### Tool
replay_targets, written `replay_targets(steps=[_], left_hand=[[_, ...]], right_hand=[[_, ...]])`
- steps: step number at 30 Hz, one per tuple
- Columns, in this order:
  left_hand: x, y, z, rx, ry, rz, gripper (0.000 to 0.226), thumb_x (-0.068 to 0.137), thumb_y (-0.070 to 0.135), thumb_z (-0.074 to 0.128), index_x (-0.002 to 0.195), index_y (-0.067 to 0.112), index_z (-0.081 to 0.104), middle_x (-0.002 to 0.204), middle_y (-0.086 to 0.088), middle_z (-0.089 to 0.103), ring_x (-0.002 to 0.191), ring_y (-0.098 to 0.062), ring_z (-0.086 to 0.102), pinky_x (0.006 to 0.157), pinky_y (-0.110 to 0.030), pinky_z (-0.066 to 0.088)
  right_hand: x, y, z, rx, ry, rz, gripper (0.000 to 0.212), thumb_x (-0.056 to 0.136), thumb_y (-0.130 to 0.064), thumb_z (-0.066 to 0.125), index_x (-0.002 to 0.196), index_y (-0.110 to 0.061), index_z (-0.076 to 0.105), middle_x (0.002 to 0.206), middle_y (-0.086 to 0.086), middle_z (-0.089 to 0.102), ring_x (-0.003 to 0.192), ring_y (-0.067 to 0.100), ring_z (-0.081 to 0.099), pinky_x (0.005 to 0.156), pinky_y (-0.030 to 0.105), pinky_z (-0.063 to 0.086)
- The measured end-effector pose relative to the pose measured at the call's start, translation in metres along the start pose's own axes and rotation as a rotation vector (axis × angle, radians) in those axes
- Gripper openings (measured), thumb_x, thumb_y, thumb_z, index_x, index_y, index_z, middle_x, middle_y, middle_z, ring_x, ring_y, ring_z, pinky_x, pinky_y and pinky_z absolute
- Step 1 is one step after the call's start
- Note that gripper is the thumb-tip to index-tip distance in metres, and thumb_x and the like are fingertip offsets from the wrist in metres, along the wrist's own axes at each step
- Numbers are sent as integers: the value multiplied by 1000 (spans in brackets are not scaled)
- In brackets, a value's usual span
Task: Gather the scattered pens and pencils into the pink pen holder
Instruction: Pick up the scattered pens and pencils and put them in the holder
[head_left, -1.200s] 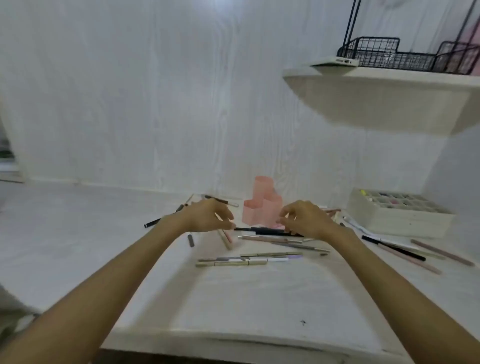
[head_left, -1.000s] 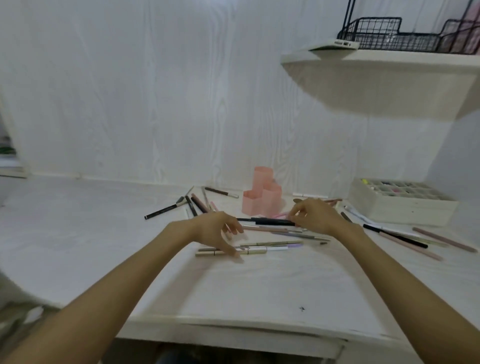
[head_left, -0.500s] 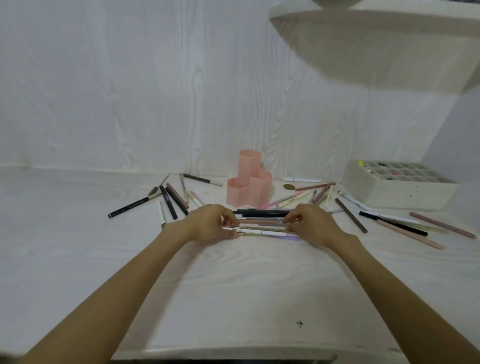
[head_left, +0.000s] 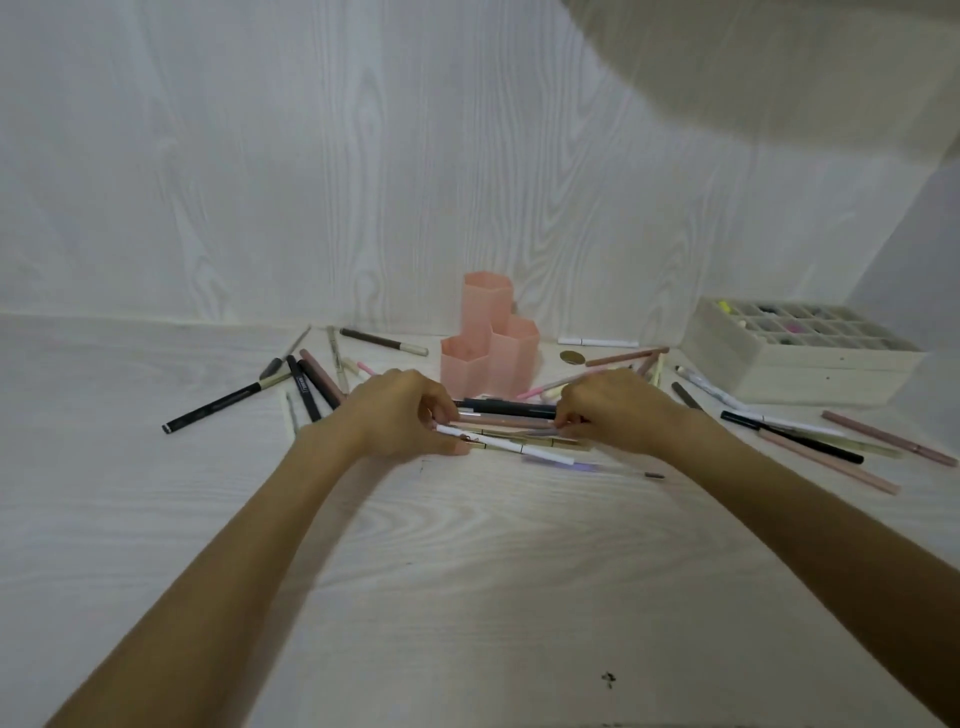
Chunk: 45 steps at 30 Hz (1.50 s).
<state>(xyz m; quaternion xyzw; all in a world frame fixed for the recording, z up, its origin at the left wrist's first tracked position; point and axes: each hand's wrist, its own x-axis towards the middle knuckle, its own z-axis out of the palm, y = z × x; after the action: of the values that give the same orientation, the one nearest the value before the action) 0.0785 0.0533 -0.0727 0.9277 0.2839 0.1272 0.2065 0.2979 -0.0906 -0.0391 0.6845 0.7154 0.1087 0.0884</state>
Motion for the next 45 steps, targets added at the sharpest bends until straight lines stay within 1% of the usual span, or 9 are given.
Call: replay_targets(steps=[5,9,17,23,26,30,37,42,45], left_hand=[[-8,-11,-26,-16,-140,35,33,70,39,81,101,35,71,94,22,69,88,4,65,76,-21,52],[-12,-11,-24,39,-176,-2,32,71,40,80,101,35,69,96,22,62,88,-2,61,80,-28,52],[-14,-11,-12,127,-27,-26,16,78,45,70,94,42,71,84,19,58,76,1,53,64,-23,39],[-1,-1,-20,218,-116,-14,15,79,41,71,93,38,73,79,19,60,70,1,51,56,-19,34],[13,2,-20,204,-184,-70,11,76,41,74,84,34,72,85,13,65,82,-9,58,65,-23,43],[34,3,-22,226,-343,-144,17,71,41,79,83,32,71,82,15,60,93,-14,60,90,-34,50],[49,1,-30,144,-450,-115,16,71,38,80,81,29,72,78,18,63,75,0,55,77,-18,39],[40,-9,-38,18,-443,-112,11,70,42,80,71,34,72,74,22,67,74,3,58,78,-17,43],[29,-16,-56,-157,-447,-71,5,76,33,77,80,31,76,80,16,73,77,3,63,80,-20,49]], right_hand=[[-9,16,-12,317,39,75,12,89,-29,61,94,-22,69,90,-8,68,80,8,59,69,26,47],[-7,8,-17,822,279,223,6,89,-21,62,93,-18,66,86,-5,69,84,12,66,80,30,52],[3,-24,-19,1533,487,479,24,91,-8,56,116,-9,55,91,5,68,81,16,69,70,18,57],[10,-28,-31,1667,575,517,40,90,-13,59,119,-37,47,80,-3,70,72,8,69,65,16,55],[21,-27,-39,1886,612,433,24,93,-10,52,113,-20,62,79,-2,66,74,10,67,62,15,53],[44,-18,-46,2336,680,292,21,94,-6,50,112,-8,60,90,4,70,83,12,70,72,20,56],[90,-6,-51,1594,857,471,19,95,-25,51,103,-18,68,84,-3,64,72,6,61,66,13,52],[116,2,-52,1234,753,560,21,93,-20,54,109,-12,65,102,6,67,90,13,62,88,27,51],[123,1,-52,1066,764,569,39,89,-18,61,125,-14,47,94,5,69,81,14,62,72,24,50]])
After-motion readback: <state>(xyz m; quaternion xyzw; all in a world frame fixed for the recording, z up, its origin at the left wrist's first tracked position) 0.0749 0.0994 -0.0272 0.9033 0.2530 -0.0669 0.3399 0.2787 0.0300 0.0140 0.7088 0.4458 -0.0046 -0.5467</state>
